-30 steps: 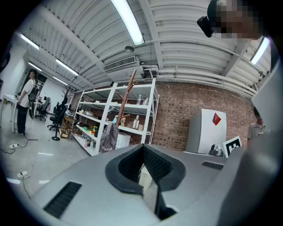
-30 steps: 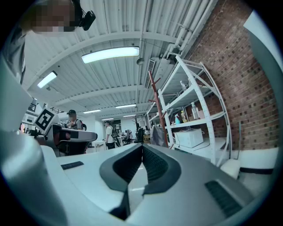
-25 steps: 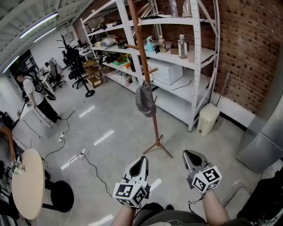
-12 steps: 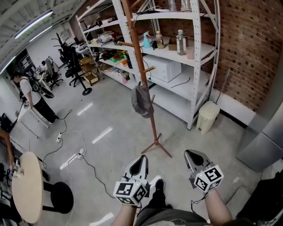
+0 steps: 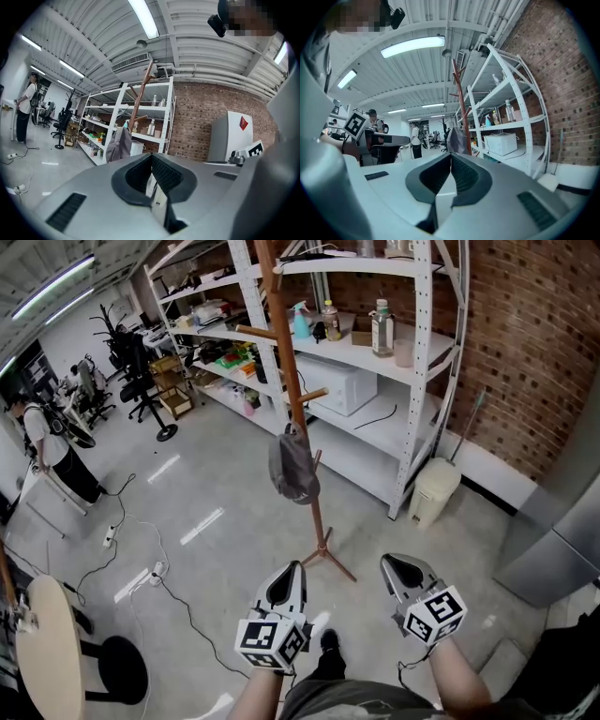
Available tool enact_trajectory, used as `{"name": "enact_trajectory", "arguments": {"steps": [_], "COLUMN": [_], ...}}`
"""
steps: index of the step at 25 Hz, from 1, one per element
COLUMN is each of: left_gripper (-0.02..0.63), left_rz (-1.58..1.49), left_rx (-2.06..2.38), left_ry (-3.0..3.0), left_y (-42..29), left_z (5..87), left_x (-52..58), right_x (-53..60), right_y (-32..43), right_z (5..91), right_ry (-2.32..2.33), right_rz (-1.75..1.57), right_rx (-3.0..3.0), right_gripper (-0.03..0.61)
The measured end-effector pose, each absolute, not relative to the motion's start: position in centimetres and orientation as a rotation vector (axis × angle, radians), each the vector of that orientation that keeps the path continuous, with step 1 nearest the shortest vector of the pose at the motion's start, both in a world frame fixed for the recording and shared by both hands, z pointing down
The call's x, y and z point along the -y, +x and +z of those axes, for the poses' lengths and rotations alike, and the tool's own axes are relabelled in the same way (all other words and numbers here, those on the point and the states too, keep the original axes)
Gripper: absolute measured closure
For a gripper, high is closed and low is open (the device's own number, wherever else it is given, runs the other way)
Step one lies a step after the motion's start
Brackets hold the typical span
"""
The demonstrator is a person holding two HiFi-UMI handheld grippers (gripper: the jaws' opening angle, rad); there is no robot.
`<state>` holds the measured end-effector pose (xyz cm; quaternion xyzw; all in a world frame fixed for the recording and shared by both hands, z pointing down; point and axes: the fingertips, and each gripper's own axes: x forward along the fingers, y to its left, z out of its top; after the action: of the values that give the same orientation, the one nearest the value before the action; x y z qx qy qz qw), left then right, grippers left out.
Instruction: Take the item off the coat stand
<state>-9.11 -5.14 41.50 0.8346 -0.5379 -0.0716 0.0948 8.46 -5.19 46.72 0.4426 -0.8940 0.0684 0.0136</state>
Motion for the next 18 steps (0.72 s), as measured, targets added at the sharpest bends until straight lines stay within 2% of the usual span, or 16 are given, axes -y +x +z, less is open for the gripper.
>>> {"name": "enact_trajectory", "arguments": {"steps": [18], "left_gripper": [0.606], "left_rz": [-0.125], "left_rx": [1.576], "left_ry": [2.481], "left_y": [-12.3], "left_z": [42.6], "left_x": [18.0], "right_x": [16.7], "right_y": [4.6], "right_z": [47.0], "right_ry": [1.41], "right_rz": [0.251], "right_rx": [2.741], "right_gripper": [0.569]}}
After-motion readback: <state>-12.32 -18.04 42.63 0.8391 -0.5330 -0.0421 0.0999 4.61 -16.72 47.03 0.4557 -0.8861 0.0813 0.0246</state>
